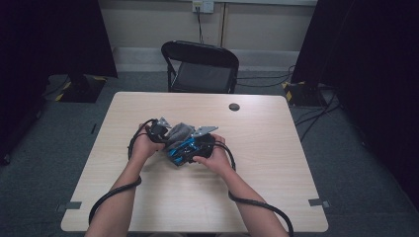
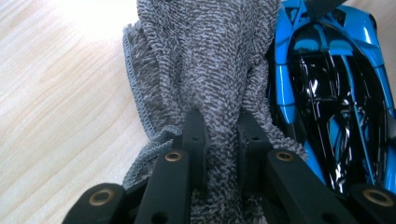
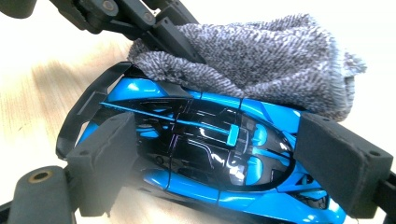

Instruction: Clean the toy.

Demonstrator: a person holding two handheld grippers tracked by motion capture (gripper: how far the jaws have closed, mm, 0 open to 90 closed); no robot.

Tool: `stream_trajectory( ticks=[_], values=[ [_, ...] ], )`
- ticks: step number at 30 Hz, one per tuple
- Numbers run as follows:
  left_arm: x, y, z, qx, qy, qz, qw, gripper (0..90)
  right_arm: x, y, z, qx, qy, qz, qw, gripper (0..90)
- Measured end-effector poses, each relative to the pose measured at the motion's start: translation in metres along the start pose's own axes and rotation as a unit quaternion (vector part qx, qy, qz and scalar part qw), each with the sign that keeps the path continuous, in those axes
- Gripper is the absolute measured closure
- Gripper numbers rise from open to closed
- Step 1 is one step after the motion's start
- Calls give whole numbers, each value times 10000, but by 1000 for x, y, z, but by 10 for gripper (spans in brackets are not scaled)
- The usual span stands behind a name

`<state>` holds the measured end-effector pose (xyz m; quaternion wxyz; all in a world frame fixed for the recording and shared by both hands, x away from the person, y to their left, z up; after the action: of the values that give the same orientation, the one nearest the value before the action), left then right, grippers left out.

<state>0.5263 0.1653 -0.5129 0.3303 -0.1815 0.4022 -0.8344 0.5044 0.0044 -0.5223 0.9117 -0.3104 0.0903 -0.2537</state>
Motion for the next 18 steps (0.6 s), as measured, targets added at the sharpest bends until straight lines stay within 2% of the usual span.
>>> stream_trajectory(
  ticks=[18],
  values=[
    [-3,-15,-17,-52,-126,-53,9999,771,-1,0,1,-50,-11,9,10000,132]
  ],
)
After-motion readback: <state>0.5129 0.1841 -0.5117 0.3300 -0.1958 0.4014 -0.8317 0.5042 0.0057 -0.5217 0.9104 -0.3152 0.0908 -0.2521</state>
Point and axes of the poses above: each handheld gripper's, and its own axes: y roughly forward along the jaws, z roughly out of its top, x roughly to its right, the point moved 5 cm from there along y, roughly forward along the jaws, and after that the axes turned 4 degrees about -y, right-handed, at the moved point
